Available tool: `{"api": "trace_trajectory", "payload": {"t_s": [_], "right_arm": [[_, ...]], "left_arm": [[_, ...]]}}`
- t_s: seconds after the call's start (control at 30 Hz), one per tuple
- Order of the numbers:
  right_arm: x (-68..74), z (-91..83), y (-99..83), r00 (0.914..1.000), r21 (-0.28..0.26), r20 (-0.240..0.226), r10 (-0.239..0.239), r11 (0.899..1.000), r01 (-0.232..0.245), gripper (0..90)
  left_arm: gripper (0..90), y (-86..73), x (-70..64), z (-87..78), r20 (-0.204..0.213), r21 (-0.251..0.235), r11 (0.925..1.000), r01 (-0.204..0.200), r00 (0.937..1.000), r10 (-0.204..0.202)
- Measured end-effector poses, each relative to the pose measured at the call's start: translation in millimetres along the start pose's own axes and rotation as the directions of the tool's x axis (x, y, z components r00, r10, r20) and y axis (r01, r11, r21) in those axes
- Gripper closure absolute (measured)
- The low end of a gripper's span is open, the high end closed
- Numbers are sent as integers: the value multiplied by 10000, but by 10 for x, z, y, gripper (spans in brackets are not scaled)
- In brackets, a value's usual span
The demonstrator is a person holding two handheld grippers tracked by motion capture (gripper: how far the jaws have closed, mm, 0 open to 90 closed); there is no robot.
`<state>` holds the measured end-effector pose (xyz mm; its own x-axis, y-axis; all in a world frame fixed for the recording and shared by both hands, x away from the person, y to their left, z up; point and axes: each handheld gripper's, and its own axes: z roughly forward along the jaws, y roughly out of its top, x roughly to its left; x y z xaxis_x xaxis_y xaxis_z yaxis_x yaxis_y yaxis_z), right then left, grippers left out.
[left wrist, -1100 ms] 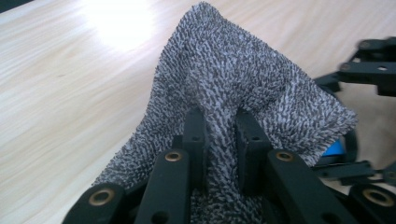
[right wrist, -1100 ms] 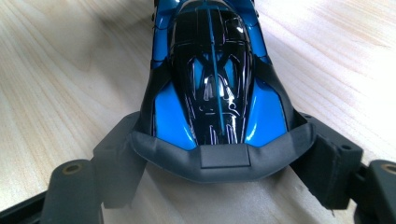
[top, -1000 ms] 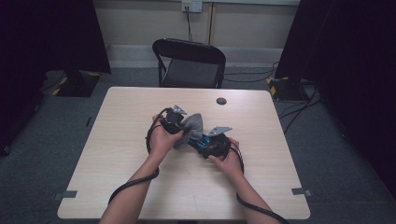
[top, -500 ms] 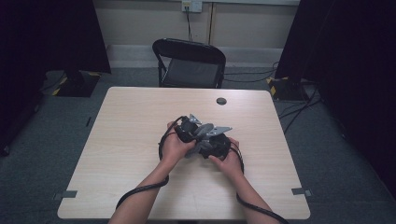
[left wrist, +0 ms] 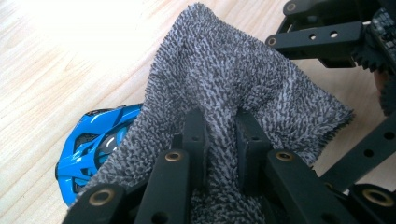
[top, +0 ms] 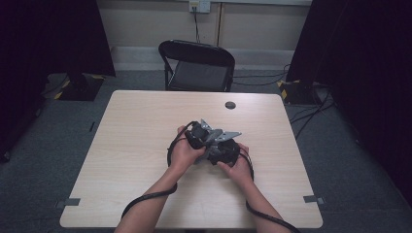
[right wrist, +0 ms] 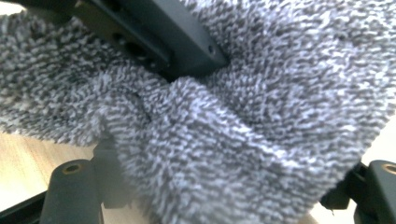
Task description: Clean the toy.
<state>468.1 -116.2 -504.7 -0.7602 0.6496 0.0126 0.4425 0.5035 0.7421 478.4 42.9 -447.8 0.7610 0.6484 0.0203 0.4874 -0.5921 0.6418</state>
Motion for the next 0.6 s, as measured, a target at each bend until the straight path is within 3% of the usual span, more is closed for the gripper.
{"api": "trace_trajectory", "payload": {"t_s": [0.2,0.6], "right_arm": [[0,0,0,10000,4,-5,-6,10000,6,246],[0,0,-1,10000,4,-5,-18,10000,18,246]], "left_arm": [[771,25,60,-5,-263,98,9999,-64,9996,66],[769,10,248,-17,-663,86,9991,405,9970,-399]]}}
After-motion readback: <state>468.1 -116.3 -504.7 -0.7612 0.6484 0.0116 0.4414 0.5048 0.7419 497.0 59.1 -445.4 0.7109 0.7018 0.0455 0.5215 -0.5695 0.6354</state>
